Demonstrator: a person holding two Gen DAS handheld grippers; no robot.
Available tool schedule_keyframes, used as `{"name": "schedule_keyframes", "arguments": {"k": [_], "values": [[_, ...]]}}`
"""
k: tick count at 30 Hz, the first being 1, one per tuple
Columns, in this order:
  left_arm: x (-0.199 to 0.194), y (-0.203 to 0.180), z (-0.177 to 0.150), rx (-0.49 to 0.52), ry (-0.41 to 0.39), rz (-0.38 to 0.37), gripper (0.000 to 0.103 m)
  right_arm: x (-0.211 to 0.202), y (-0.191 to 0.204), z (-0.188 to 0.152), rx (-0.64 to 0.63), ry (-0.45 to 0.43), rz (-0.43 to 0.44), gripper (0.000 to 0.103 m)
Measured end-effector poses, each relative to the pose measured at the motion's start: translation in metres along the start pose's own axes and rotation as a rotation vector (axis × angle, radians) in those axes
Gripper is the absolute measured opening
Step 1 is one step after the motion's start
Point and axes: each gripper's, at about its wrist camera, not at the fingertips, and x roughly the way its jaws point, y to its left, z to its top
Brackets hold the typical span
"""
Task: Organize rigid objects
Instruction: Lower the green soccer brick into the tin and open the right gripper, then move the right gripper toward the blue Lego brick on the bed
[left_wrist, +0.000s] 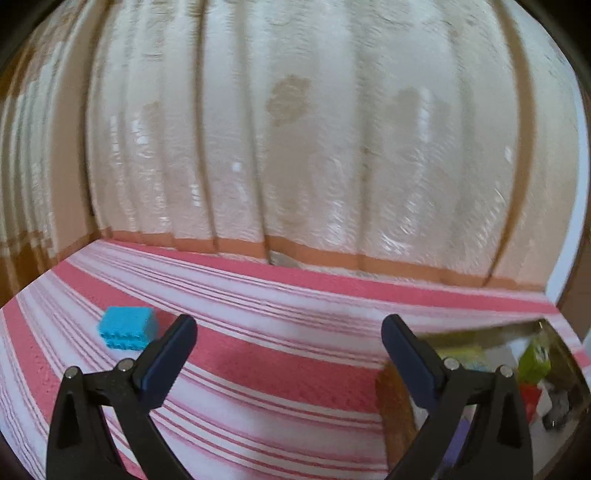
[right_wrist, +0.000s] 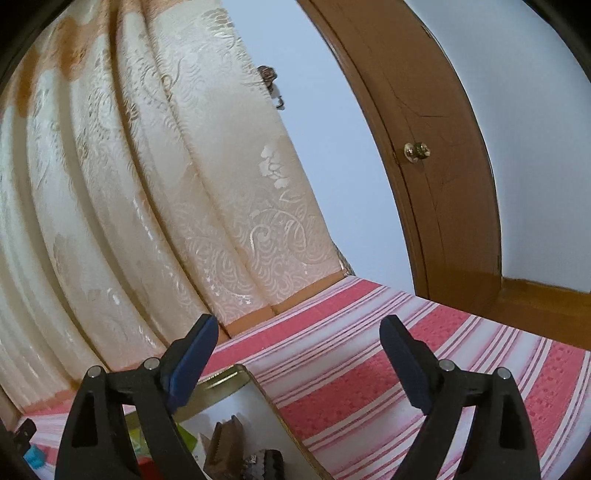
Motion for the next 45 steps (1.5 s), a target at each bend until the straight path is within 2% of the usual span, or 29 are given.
{"name": "schedule_keyframes", "arguments": {"k": [4, 10, 17, 19, 22, 26, 31, 32, 33, 39, 42, 45], "values": [[0.001, -0.013, -0.006, 0.069, 0.013, -0.008, 0.101, 0.001, 0.007, -0.007, -0.029, 0.044, 0.017, 0.091], [0.007, 0.002, -0.008, 0.078, 0.059, 0.015, 0.095, -0.005, 0.028, -0.018, -0.091, 0.108, 0.034, 0.091], [0.014, 0.056, -0.009, -0.012, 0.127, 0.014, 0.095, -0.017, 0.078, -0.038, -0.255, 0.147, 0.116, 0.086], [0.015, 0.071, -0.01, -0.028, 0.13, 0.035, 0.095, -0.022, 0.093, -0.044, -0.264, 0.156, 0.143, 0.086], [0.016, 0.088, -0.009, -0.04, 0.132, 0.059, 0.095, -0.029, 0.113, -0.053, -0.258, 0.183, 0.187, 0.078], [0.018, 0.114, -0.008, -0.056, 0.142, 0.077, 0.095, -0.041, 0.153, -0.069, -0.276, 0.21, 0.262, 0.077], [0.023, 0.145, -0.004, -0.064, 0.137, 0.117, 0.095, -0.051, 0.205, -0.089, -0.307, 0.239, 0.34, 0.067], [0.024, 0.151, -0.004, -0.066, 0.141, 0.119, 0.095, -0.052, 0.214, -0.093, -0.311, 0.248, 0.352, 0.06], [0.027, 0.158, -0.003, -0.068, 0.149, 0.122, 0.095, -0.055, 0.225, -0.098, -0.318, 0.26, 0.367, 0.059], [0.036, 0.193, 0.001, -0.078, 0.164, 0.153, 0.095, -0.063, 0.277, -0.124, -0.372, 0.297, 0.419, 0.059], [0.043, 0.209, 0.002, -0.088, 0.183, 0.149, 0.095, -0.059, 0.298, -0.137, -0.379, 0.346, 0.453, 0.059], [0.053, 0.232, 0.002, -0.144, 0.223, 0.122, 0.095, -0.051, 0.322, -0.154, -0.386, 0.418, 0.483, 0.059]]}}
